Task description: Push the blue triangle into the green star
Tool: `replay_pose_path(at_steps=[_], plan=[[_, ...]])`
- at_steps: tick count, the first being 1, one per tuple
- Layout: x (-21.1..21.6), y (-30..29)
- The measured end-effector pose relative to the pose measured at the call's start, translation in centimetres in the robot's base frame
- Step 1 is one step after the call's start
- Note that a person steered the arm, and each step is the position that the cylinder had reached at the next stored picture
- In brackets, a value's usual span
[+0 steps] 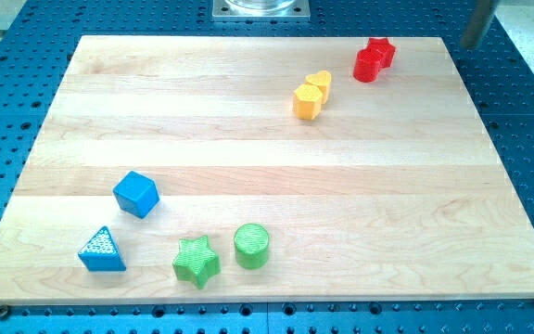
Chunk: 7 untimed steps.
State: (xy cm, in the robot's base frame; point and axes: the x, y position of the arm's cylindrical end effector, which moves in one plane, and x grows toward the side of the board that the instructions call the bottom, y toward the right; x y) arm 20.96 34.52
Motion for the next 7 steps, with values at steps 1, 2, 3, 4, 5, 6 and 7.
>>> replay_pose_path(at_steps=[1,2,3,4,5,6,7], plan=[[7.7,-2.5],[17.9,-4.9],[25.3,-14.4],[29.0,-24.4],[29.1,-35.0],[30.7,-42.7],[33.4,-45.6]])
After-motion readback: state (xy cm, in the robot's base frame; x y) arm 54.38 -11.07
